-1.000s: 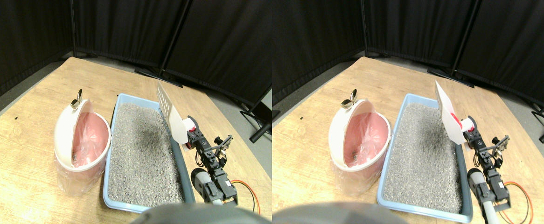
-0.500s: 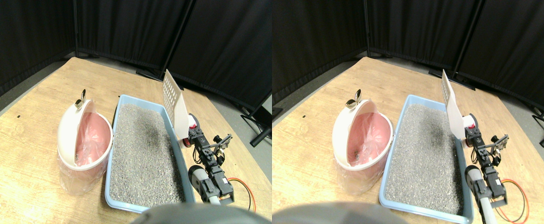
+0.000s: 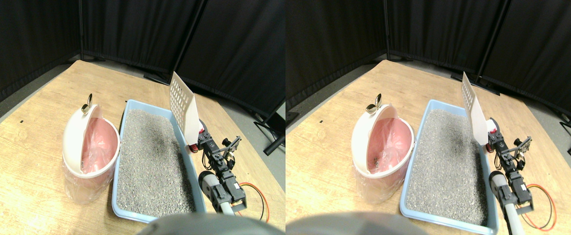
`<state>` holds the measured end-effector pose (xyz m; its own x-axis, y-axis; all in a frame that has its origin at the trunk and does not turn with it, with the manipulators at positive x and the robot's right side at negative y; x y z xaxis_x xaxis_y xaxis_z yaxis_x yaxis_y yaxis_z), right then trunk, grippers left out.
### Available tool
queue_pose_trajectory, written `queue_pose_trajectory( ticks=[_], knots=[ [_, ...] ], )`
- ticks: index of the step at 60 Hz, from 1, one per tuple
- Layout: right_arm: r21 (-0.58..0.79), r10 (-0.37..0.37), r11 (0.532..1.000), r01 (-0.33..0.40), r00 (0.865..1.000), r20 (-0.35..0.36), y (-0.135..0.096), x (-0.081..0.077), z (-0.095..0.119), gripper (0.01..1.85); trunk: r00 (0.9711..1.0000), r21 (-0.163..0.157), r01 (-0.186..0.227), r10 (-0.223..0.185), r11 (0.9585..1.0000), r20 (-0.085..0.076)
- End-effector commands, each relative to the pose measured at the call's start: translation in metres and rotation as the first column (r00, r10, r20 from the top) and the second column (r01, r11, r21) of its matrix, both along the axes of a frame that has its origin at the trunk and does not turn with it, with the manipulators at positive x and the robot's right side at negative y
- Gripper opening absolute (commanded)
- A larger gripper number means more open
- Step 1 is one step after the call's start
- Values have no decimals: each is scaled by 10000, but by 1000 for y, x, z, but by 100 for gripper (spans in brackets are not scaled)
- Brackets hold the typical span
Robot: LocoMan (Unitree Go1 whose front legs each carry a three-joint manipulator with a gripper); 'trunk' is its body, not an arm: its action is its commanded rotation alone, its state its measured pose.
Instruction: Scoop (unimanual)
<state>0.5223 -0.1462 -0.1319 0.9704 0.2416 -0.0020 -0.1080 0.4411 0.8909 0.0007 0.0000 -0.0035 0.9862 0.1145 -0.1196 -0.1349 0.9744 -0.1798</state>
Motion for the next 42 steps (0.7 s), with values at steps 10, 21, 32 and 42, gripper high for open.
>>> queue_pose_trajectory(
  ticks=[10,21,32,42],
  knots=[
    [-3243,262,9437,652,9626,2697,-4,-3,23,5,9997,-42,-236,237,9997,31],
    [-4765,655,8706,1226,9310,3591,-5,-2,31,5,9995,-78,-305,306,9995,73],
    [-5426,804,8254,1556,9190,3859,-2,-2,36,5,9989,-135,-451,452,9989,119],
    [-6098,1143,7702,1871,9001,4205,2,-3,41,5,9980,-169,-595,598,9981,196]
  ],
)
